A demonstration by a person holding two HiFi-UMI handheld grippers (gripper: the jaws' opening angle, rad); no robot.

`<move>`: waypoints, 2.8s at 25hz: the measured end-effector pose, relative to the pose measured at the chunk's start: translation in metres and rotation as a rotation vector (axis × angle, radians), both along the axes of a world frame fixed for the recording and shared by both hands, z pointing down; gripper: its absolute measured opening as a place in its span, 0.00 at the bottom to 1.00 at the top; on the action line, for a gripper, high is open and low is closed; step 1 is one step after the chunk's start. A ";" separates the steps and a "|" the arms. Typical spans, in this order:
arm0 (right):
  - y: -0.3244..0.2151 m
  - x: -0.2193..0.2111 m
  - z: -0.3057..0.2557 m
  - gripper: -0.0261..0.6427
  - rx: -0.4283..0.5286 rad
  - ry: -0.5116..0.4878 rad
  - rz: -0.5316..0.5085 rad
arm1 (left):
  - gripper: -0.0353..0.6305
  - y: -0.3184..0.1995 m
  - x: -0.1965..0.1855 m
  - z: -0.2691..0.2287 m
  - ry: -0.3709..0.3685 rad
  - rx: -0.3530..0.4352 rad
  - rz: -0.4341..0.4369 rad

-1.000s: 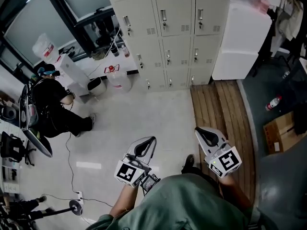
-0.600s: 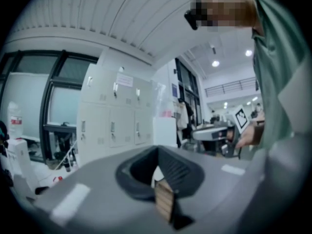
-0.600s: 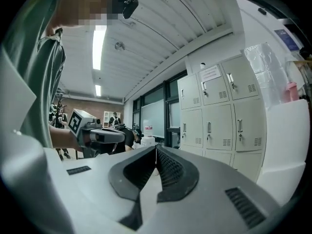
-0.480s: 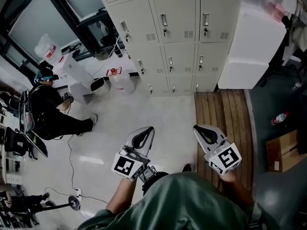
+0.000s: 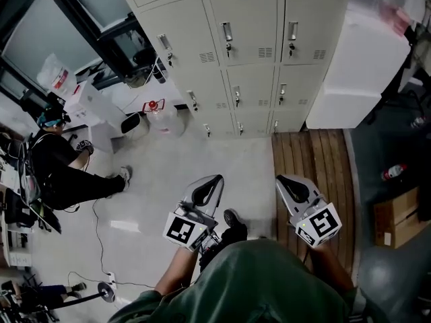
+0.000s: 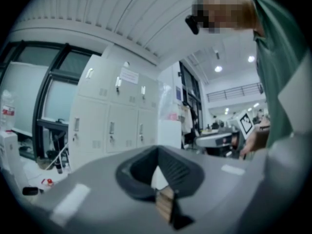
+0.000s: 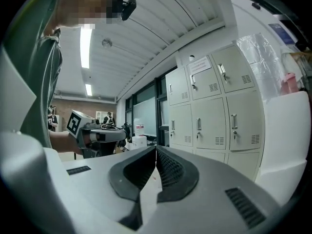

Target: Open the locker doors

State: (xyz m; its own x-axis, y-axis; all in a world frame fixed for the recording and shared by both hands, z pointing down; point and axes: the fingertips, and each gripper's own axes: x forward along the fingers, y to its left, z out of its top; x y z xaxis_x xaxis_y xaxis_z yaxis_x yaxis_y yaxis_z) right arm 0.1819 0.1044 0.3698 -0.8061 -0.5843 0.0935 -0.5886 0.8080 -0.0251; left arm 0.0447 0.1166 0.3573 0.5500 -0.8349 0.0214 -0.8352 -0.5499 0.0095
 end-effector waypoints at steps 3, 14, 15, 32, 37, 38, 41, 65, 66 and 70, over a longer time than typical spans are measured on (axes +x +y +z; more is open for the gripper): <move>-0.029 -0.014 -0.006 0.05 0.006 0.000 0.036 | 0.06 -0.029 -0.020 0.000 -0.006 0.005 0.018; -0.127 -0.114 -0.028 0.05 0.061 0.000 0.040 | 0.06 -0.130 -0.120 -0.013 -0.009 0.056 0.009; -0.131 -0.122 -0.028 0.05 0.062 0.007 0.024 | 0.06 -0.134 -0.128 -0.015 -0.003 0.058 -0.004; -0.295 -0.241 -0.030 0.05 0.063 -0.035 -0.264 | 0.06 -0.266 -0.224 -0.017 -0.022 0.035 -0.275; -0.338 -0.265 -0.033 0.05 0.075 -0.036 -0.367 | 0.06 -0.306 -0.228 -0.020 -0.030 0.042 -0.340; -0.346 -0.270 -0.033 0.05 0.078 -0.032 -0.382 | 0.06 -0.312 -0.229 -0.020 -0.029 0.042 -0.352; -0.367 -0.284 -0.032 0.05 0.073 -0.029 -0.418 | 0.06 -0.326 -0.234 -0.018 -0.027 0.034 -0.384; -0.478 -0.436 -0.045 0.05 0.084 0.036 -0.242 | 0.06 -0.430 -0.380 -0.015 0.016 0.049 -0.280; -0.482 -0.441 -0.045 0.05 0.086 0.044 -0.228 | 0.06 -0.434 -0.384 -0.014 0.015 0.045 -0.270; -0.498 -0.457 -0.040 0.05 0.091 0.079 -0.163 | 0.06 -0.450 -0.394 -0.008 0.016 0.038 -0.229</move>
State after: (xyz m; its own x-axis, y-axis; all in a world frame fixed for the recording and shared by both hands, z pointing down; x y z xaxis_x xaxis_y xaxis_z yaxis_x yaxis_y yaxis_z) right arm -0.2753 -0.3932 0.3294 -0.8830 -0.4557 0.1128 -0.4471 0.8896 0.0938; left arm -0.3493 -0.3331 0.3492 0.3464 -0.9379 -0.0199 -0.9380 -0.3466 0.0064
